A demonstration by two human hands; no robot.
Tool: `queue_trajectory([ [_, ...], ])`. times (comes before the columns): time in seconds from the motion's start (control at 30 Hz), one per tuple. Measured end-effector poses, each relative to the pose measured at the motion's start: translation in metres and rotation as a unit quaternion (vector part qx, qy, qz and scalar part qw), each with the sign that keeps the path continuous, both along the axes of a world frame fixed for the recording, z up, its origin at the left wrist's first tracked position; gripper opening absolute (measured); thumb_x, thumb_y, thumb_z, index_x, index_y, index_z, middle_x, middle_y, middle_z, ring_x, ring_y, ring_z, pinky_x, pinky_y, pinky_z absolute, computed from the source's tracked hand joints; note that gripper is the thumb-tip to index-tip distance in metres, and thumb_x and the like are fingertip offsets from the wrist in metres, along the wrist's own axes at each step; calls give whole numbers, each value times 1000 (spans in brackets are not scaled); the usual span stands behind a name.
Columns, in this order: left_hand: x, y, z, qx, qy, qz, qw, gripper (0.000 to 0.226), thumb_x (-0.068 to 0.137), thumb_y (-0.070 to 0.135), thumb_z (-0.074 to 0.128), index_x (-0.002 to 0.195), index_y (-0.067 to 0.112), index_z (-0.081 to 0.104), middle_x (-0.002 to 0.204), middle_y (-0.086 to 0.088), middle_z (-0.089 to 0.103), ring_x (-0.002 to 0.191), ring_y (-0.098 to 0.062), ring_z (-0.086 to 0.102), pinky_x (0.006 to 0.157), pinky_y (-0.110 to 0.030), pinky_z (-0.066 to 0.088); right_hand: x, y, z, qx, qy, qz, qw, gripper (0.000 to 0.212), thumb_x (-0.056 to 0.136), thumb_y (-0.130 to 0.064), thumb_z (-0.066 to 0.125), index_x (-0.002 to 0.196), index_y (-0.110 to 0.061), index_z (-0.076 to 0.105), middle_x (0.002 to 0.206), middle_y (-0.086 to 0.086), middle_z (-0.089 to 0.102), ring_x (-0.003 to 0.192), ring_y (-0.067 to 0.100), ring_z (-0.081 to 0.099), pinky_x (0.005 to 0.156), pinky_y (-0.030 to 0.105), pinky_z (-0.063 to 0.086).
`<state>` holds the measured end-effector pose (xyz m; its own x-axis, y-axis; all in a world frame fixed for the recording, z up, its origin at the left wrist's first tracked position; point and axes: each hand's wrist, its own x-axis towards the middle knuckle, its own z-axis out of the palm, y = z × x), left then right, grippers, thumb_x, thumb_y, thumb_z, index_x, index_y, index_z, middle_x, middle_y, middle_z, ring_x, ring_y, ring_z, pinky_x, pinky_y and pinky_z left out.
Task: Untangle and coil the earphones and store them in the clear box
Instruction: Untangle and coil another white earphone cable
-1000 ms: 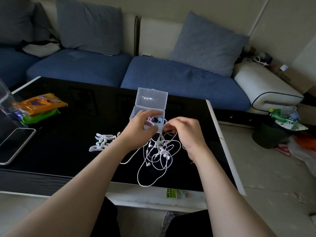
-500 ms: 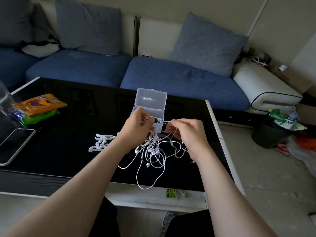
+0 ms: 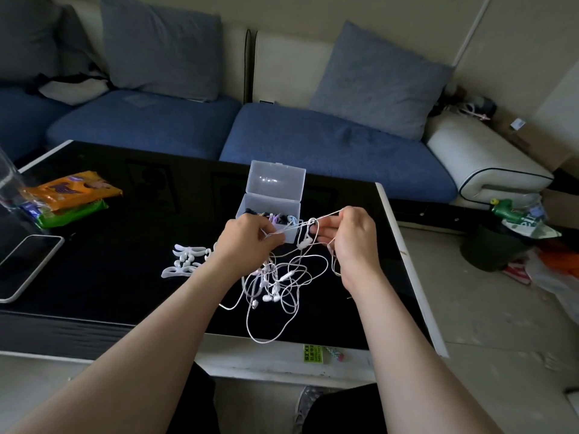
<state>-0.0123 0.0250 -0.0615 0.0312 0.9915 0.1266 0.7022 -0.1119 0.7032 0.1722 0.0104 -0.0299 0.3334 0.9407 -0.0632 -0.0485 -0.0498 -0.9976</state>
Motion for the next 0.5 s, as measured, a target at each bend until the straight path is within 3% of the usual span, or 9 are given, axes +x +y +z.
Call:
queue_trajectory([
  [0.1, 3, 1, -2, 23, 21, 0, 1000, 13, 100, 20, 67, 109, 23, 75, 86, 1, 67, 81, -19, 65, 71, -32, 50, -2, -5, 2, -5, -5, 41, 999, 24, 117, -27, 26, 108, -16, 45, 79, 17, 78, 67, 37, 78, 49, 31, 57],
  [0.2, 5, 0, 1, 50, 15, -20, 998, 42, 93, -4, 56, 124, 24, 67, 115, -2, 55, 100, -27, 61, 88, -40, 54, -5, -8, 4, 4, -3, 68, 998, 22, 117, -29, 26, 111, -15, 43, 81, 19, 78, 67, 42, 77, 51, 38, 60],
  [0.27, 8, -2, 6, 52, -8, -46, 998, 62, 85, -16, 47, 128, 24, 64, 122, 0, 49, 103, -23, 59, 90, -37, 52, -3, -8, 3, 2, -31, 80, 996, 21, 116, -29, 29, 113, -14, 45, 82, 18, 79, 66, 41, 77, 49, 37, 59],
  [0.33, 10, -5, 12, 42, -31, -65, 997, 71, 79, -19, 40, 123, 28, 70, 125, 0, 55, 100, -15, 58, 84, -28, 49, -1, -6, -2, 7, -80, 82, 993, 21, 115, -32, 34, 112, -17, 49, 84, 16, 79, 65, 38, 78, 49, 38, 58],
  [0.43, 14, -7, 19, -11, -77, -75, 994, 62, 83, -17, 38, 111, 21, 77, 99, -1, 71, 62, 0, 56, 55, -14, 39, 3, -3, -11, 43, -201, 50, 977, 20, 113, -32, 44, 104, -23, 60, 86, 11, 77, 63, 28, 77, 46, 36, 58],
  [0.5, 16, -9, 22, -36, -121, -73, 989, 51, 89, -15, 42, 109, 15, 78, 95, 5, 75, 71, 6, 66, 59, -10, 46, 5, -1, -14, 63, -247, 33, 967, 21, 112, -29, 47, 100, -23, 64, 82, 5, 76, 61, 22, 76, 46, 33, 57],
])
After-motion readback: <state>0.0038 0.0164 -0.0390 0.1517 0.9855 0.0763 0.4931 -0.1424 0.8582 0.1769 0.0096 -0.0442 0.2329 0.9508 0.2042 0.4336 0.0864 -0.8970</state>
